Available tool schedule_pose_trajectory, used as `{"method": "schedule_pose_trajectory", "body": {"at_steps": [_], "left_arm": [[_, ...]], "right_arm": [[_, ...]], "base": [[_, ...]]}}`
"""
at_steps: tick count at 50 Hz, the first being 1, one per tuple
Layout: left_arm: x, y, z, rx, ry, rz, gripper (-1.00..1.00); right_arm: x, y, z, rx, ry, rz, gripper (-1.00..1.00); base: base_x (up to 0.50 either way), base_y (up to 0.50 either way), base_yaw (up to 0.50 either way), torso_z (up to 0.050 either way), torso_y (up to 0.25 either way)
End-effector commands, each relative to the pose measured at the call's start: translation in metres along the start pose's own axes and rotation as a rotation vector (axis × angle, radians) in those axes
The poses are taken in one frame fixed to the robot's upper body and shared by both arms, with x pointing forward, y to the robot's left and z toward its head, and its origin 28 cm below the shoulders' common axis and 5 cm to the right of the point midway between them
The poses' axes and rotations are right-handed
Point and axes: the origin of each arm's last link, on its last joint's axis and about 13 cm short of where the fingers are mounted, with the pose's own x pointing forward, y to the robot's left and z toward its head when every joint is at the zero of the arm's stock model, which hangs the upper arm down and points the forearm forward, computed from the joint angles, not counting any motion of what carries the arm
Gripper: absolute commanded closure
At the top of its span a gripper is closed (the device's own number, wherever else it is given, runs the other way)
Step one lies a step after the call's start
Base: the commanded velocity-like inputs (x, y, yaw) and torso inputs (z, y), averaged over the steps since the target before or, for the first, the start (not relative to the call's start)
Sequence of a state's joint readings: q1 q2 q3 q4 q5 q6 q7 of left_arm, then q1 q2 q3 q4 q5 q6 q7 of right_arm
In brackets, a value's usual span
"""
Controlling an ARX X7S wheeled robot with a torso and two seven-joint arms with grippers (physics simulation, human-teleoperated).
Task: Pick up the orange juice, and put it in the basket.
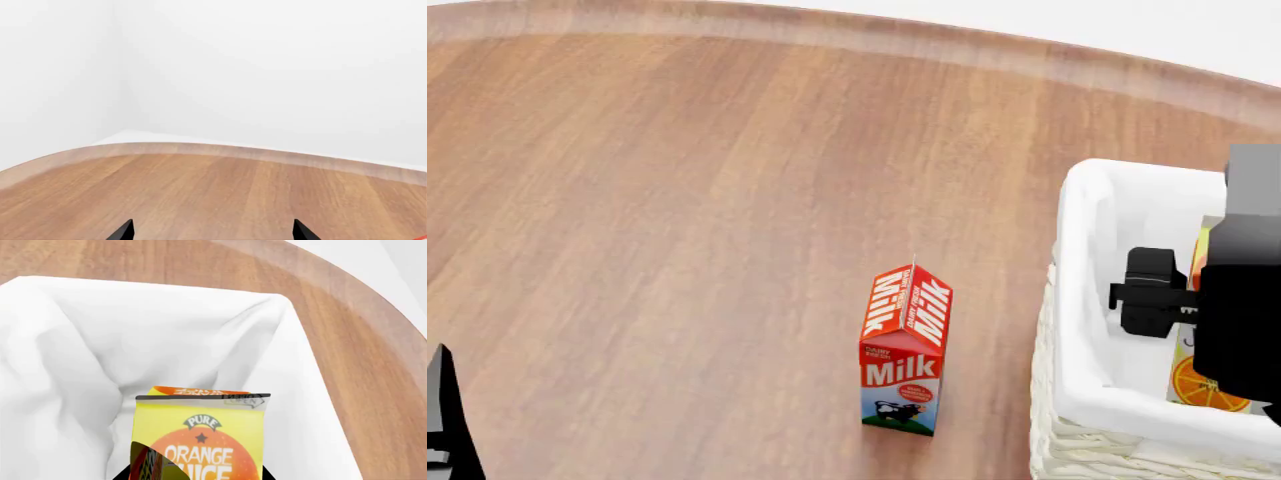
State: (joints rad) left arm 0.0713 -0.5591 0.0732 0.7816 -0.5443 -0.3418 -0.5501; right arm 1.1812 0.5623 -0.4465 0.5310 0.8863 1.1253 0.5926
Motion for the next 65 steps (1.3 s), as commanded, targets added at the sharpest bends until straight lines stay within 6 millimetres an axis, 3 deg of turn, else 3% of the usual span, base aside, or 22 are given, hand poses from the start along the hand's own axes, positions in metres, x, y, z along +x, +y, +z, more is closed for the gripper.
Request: {"method": "schedule_pose_trajectory", "body": {"at_steps": [1, 26, 65], "left_arm": [[0.001, 0.001, 0.003, -0.042, -0.023, 0.001, -1.0], [0.001, 0.002, 0.004, -0.042, -0.025, 0.003, -1.0], [0.002, 0.001, 0.0, -0.032, -0.018, 0.003, -1.0]], "right_arm": [[0.002, 0.004, 0.004, 0.006, -0.021, 0.017, 1.0], [0.013, 0.01, -0.006, -0.006, -0.013, 0.024, 1.0], [0.023, 0.015, -0.004, -0.007, -0.028, 0.004, 1.0]], "base": [[0.0, 0.0, 0.0, 0.0, 0.01], [0.0, 0.0, 0.0, 0.0, 0.0], [0.0, 0.0, 0.0, 0.0, 0.001]]}}
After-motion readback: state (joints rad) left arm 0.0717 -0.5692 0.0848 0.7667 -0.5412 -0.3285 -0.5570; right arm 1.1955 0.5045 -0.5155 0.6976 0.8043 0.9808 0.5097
